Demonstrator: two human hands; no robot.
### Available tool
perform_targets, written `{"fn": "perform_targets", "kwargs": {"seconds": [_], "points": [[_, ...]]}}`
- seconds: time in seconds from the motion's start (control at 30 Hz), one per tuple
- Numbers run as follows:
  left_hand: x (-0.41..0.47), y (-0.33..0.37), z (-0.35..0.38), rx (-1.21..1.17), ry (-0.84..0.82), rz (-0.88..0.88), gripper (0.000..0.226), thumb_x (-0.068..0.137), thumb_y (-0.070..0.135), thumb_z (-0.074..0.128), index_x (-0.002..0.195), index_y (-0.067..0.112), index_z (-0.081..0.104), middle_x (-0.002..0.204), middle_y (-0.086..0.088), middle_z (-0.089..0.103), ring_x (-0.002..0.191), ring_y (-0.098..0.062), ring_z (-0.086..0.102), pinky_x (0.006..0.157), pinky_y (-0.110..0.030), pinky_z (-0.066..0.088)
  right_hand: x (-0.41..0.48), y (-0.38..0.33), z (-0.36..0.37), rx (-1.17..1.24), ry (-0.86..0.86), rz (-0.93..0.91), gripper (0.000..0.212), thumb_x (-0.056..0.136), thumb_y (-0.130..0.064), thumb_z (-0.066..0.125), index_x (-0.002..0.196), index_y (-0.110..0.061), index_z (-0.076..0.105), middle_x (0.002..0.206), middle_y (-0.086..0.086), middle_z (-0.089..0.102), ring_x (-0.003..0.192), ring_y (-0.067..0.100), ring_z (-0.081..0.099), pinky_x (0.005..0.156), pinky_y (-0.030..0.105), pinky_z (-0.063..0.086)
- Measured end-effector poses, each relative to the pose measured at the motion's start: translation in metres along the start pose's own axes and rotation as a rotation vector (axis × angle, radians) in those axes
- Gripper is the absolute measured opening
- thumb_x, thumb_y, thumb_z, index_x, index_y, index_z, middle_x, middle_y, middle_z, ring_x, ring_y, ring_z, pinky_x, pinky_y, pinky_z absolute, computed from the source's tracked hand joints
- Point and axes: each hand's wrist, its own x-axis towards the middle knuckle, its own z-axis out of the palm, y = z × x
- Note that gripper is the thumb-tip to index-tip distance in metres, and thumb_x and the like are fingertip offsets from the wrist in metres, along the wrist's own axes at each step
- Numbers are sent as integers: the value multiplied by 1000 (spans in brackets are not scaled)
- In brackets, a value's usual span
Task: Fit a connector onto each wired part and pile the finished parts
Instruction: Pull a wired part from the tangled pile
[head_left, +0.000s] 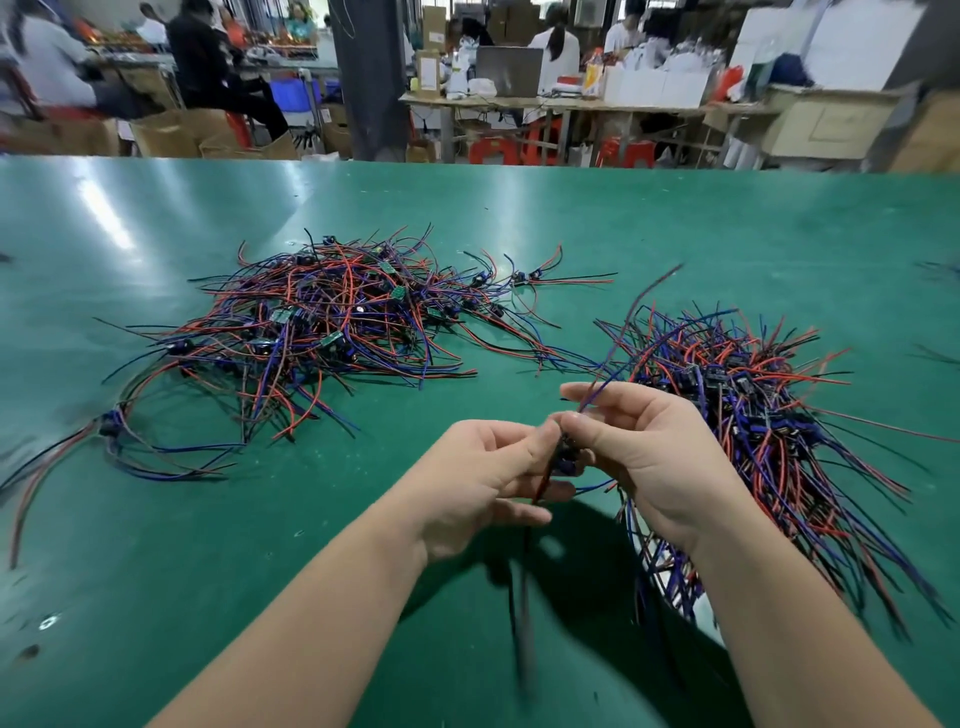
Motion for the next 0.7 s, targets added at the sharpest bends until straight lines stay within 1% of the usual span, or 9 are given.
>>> {"fn": "perform_targets", "kwargs": {"seconds": [0.07,0.13,0.2,0.27,0.33,0.43,0.53,0.63,0.7], "points": [[-3,2,-2,-8,-18,-23,26,70,35,69,85,14,75,91,-3,74,73,-11,71,47,-18,50,0,-1,0,-39,16,16,39,53,-23,77,90,-13,70,79,8,75,72,11,68,59,15,49],[-4,2,1,2,18,-13,29,67,35,72,86,12,73,88,-4,74,71,-12,71,46,-19,50,0,0,1,-101,30,31,37,56,-25,76,91,-14,68,81,7,75,72,8,67,58,13,46],[-4,1,6,60,72,22,25,70,33,74,83,11,72,84,-5,74,70,-14,71,46,-21,50,0,2,3,-151,43,47,26,65,-21,77,88,-13,68,81,5,75,71,7,66,60,15,45],[-2,-2,9,145,109,70,14,80,23,72,80,9,71,81,-8,74,68,-14,71,45,-21,50,0,3,4,-169,58,56,9,76,-11,74,84,-12,68,79,6,75,68,8,65,62,21,43],[-2,-2,9,185,91,90,13,85,19,69,80,7,71,82,-11,74,66,-14,70,44,-21,49,1,2,2,-165,67,60,5,82,-7,69,81,-11,70,77,9,75,66,10,63,61,24,40],[-5,4,7,177,15,89,13,81,25,70,77,13,71,80,-6,74,66,-12,70,43,-18,46,0,-4,0,-77,64,70,9,83,-5,65,78,-10,71,76,13,73,63,14,57,57,21,39],[-10,7,4,256,-120,45,11,80,29,71,74,19,72,80,-2,75,67,-12,71,44,-16,44,2,-15,-8,52,140,32,7,84,-6,62,80,-6,68,71,13,72,50,8,50,45,14,38],[-15,6,3,338,-313,-33,7,85,24,70,81,19,74,84,-1,75,68,-12,71,45,-15,44,5,-28,-28,256,234,11,9,90,-7,55,88,-4,63,72,8,71,42,2,45,38,11,35],[-18,9,1,347,-386,-57,8,84,27,69,85,20,73,86,0,75,67,-11,71,44,-14,44,5,-31,-36,383,246,21,12,93,-10,52,91,-6,63,76,5,70,41,1,43,36,10,33]]}}
